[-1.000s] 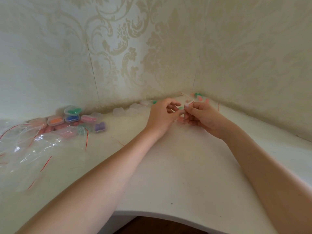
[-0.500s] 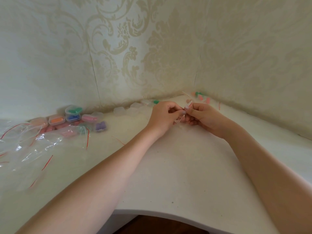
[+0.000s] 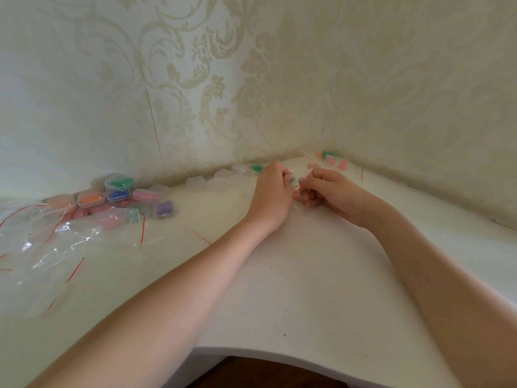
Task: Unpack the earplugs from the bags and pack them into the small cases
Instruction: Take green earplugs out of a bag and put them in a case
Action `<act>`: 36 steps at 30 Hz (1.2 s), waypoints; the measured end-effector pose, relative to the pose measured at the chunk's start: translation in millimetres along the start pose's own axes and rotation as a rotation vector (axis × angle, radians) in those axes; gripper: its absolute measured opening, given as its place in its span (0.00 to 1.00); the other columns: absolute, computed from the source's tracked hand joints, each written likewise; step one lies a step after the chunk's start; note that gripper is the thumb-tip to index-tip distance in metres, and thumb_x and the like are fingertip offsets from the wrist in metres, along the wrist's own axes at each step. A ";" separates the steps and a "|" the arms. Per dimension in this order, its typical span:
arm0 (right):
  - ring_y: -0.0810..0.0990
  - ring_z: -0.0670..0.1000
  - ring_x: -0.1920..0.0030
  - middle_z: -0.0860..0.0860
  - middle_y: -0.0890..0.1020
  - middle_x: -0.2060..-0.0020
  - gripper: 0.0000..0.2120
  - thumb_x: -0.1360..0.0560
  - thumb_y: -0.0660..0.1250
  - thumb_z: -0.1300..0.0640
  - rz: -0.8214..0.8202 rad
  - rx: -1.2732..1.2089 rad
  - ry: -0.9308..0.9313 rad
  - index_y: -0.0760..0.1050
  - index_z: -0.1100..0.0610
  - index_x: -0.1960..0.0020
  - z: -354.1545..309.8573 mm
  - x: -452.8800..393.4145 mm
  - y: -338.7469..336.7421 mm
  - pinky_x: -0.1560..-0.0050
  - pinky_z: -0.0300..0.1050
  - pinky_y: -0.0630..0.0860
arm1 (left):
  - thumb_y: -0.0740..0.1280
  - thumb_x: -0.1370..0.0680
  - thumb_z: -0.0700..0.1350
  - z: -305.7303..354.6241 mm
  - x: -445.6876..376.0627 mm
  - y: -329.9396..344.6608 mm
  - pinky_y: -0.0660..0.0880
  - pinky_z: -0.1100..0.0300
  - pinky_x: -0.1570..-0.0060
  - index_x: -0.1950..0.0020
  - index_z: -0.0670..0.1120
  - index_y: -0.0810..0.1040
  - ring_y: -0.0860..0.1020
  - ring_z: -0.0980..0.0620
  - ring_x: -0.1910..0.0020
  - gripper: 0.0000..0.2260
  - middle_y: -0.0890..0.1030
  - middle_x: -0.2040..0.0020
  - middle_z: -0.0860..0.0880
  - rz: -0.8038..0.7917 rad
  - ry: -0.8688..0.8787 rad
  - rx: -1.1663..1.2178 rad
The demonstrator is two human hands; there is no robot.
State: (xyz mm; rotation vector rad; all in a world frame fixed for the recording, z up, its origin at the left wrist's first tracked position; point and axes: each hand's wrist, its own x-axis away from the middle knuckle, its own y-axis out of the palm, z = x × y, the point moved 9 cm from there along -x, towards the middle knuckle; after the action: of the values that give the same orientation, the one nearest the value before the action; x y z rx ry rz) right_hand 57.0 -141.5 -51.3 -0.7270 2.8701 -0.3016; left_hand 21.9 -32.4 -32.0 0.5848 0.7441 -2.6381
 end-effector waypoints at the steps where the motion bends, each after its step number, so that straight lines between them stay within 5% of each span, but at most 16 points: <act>1: 0.77 0.47 0.66 0.48 0.80 0.72 0.10 0.21 0.62 0.60 0.003 0.003 0.000 0.70 0.57 0.62 -0.6 -0.3 1.2 0.59 0.40 0.72 | 0.57 0.20 0.37 0.6 0.7 -0.2 0.63 0.62 0.61 0.56 0.44 0.68 0.69 0.51 0.58 0.06 0.72 0.58 0.49 0.004 -0.002 -0.031; 9: 0.76 0.38 0.72 0.52 0.73 0.70 0.09 0.21 0.59 0.63 -0.017 0.120 -0.001 0.68 0.58 0.60 -7.8 0.8 10.3 0.64 0.35 0.71 | 0.57 0.22 0.35 6.7 10.4 -4.7 0.61 0.62 0.59 0.47 0.39 0.70 0.67 0.51 0.56 0.06 0.71 0.48 0.44 0.023 -0.064 -0.109; 19: 0.71 0.44 0.71 0.46 0.74 0.74 0.12 0.22 0.60 0.63 -0.024 0.198 0.004 0.68 0.57 0.64 -8.4 -2.7 13.9 0.68 0.32 0.71 | 0.59 0.21 0.38 6.9 13.3 -6.3 0.61 0.62 0.58 0.42 0.39 0.68 0.73 0.43 0.47 0.09 0.71 0.43 0.42 0.037 -0.125 -0.199; 27: 0.76 0.50 0.70 0.50 0.77 0.70 0.14 0.19 0.59 0.54 0.213 0.160 -0.071 0.70 0.56 0.62 -11.6 2.5 0.9 0.65 0.43 0.74 | 0.56 0.20 0.40 7.8 4.1 -2.8 0.62 0.61 0.64 0.57 0.43 0.68 0.72 0.49 0.59 0.07 0.74 0.60 0.46 -0.001 0.032 -0.002; 36: 0.73 0.50 0.71 0.56 0.76 0.69 0.11 0.20 0.53 0.64 0.267 0.492 -0.280 0.70 0.65 0.58 -39.8 11.1 11.7 0.69 0.43 0.72 | 0.58 0.18 0.47 14.2 6.2 -0.6 0.66 0.70 0.69 0.61 0.46 0.65 0.71 0.59 0.69 0.12 0.74 0.69 0.53 -0.044 0.059 0.102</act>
State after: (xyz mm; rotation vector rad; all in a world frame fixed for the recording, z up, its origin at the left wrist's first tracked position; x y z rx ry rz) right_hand 33.8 -130.7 -16.8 -0.2658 2.4375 -0.7605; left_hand 12.1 -41.1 -23.6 0.6840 0.6486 -2.7227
